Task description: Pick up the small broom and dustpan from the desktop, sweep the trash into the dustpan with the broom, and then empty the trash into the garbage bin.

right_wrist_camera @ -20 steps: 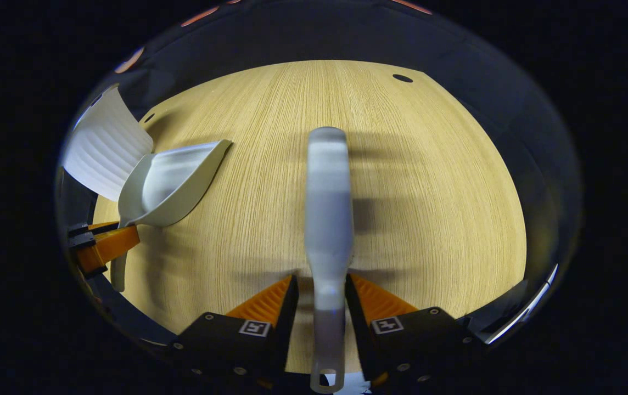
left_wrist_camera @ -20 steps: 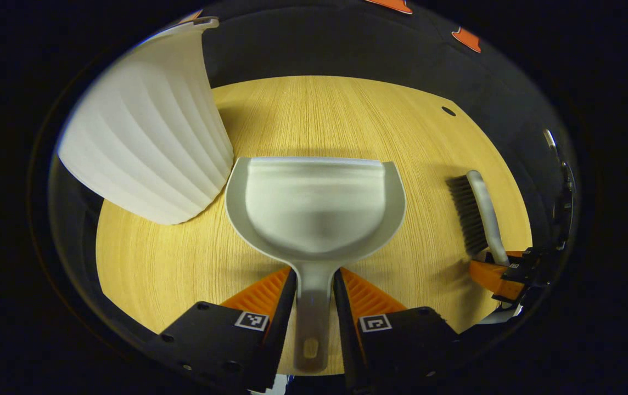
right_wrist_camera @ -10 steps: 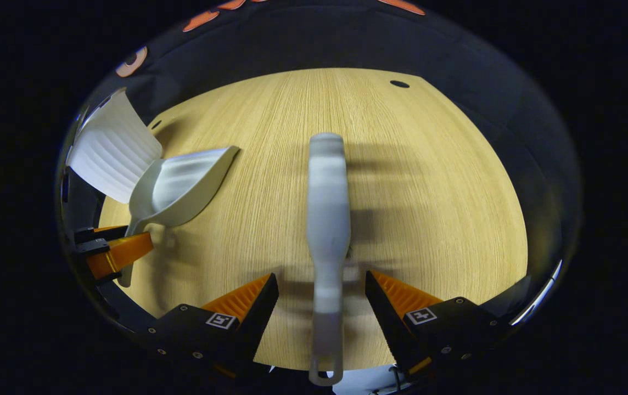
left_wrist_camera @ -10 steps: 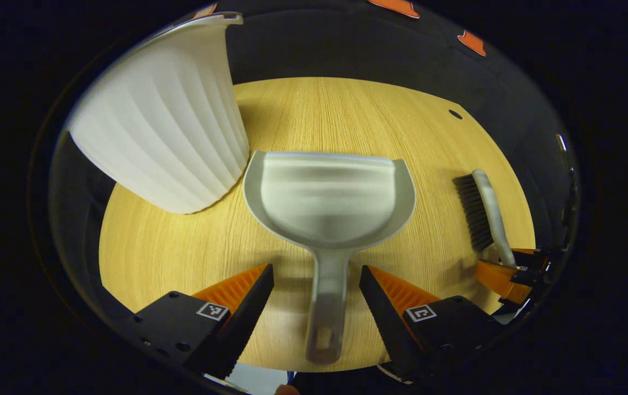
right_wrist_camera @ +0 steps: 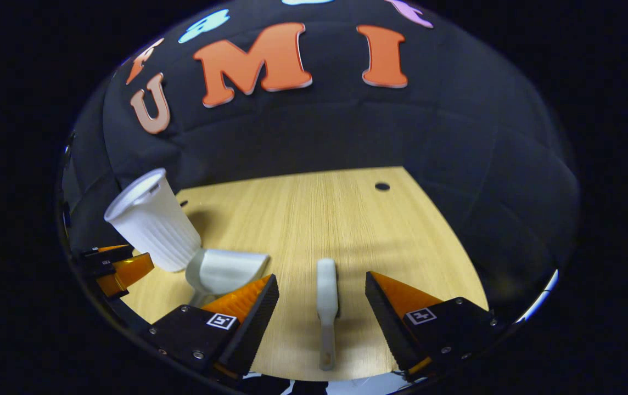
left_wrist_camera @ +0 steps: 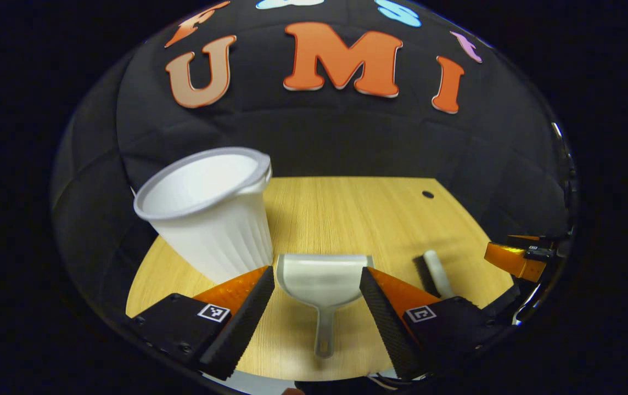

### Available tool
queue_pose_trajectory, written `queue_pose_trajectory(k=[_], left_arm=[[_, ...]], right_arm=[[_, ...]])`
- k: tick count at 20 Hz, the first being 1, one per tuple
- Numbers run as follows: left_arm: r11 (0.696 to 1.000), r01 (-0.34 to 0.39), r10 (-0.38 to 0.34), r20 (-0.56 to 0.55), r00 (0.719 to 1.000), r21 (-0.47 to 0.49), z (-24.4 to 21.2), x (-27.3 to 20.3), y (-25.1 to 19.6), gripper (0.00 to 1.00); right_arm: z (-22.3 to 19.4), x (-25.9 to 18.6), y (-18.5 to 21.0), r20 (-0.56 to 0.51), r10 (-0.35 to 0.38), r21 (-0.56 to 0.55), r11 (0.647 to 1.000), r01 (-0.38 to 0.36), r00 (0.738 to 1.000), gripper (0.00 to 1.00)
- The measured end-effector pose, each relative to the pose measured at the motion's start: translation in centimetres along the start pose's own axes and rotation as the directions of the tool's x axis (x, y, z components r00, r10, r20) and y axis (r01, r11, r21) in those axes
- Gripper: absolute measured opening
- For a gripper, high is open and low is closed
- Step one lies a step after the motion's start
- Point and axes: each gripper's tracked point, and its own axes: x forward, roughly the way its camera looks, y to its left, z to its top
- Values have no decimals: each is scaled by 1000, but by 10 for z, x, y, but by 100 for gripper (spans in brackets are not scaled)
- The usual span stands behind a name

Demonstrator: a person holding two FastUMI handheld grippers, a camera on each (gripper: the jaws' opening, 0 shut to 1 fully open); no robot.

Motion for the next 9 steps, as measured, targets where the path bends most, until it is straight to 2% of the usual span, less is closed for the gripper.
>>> queue_pose_trajectory(k=[1,2,6,9], left_arm=[[1000,10,-10,46,999,-5,-25,-25,-19,100],[1000,20,-19,92,996,-10,7,-6,-4,100],[999,34,-28,277,960,-16,26,-16,-2,100],[999,40,-34,380,924,-8,39,-18,-4,99]], right_arm=[[21,-12,9,61,10,2,1000,-10,998,95],[41,-22,14,119,15,3,1000,-16,993,95],[111,-66,30,352,19,-29,1000,-9,936,95],[115,-82,18,454,3,-56,998,25,891,95]])
